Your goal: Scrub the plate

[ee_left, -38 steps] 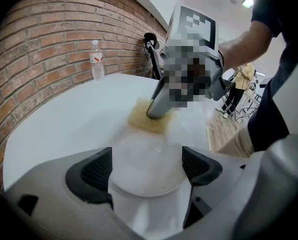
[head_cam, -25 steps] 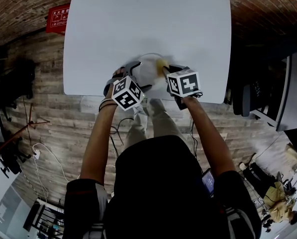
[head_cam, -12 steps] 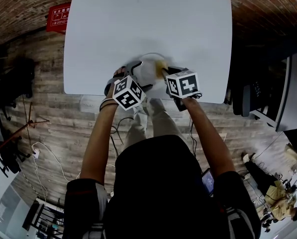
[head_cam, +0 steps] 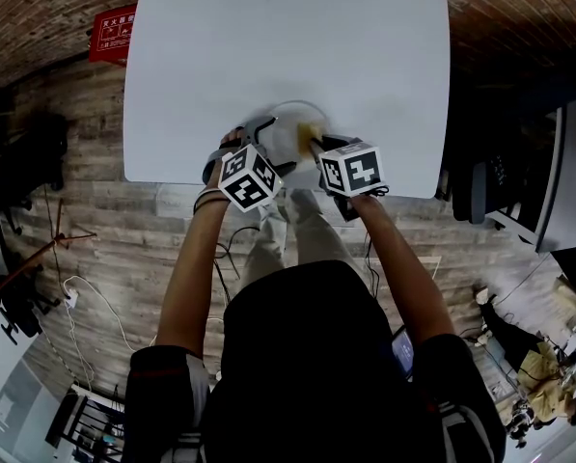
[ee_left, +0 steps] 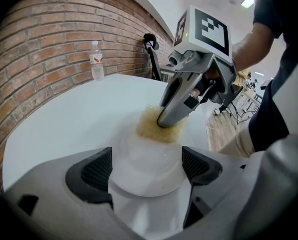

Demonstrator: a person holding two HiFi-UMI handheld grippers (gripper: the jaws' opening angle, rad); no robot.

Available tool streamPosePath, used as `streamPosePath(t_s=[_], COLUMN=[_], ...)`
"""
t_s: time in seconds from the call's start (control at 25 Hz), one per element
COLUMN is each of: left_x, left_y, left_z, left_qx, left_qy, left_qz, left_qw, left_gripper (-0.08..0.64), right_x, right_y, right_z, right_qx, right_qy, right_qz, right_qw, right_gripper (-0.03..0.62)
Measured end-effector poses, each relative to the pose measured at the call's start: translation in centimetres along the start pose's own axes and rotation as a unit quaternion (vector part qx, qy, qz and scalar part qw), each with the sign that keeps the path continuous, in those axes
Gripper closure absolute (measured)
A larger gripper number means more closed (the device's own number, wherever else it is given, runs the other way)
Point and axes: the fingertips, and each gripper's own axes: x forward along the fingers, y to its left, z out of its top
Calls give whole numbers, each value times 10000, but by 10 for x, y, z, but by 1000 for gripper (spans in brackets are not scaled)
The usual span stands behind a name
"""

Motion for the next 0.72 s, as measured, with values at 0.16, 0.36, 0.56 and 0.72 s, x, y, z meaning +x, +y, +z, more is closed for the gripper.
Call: streamPosePath(t_s=[0.16,0.36,0.56,0.72], left_x=[-1,0,0,0], left_y=[0,-1,-1,-1], left_z=[0,1,0,0], left_qx=[38,80,101,106], left_qy=[12,11,12,8], left_qz=[-33,-58,-64,-75], left_qw=[10000,10000,9999,9999], left_gripper=[144,144,144,144], right_x=[0,2,2,2], right_y=[6,14,20,23], right_z=[-5,-10,-13,-14], right_qx=[1,-72,-53,11], right_qy=[29,80,111,102], right_qz=[78,183,265,311], right_qw=[10000,9998,9996,9995], right_gripper=[546,546,546,546])
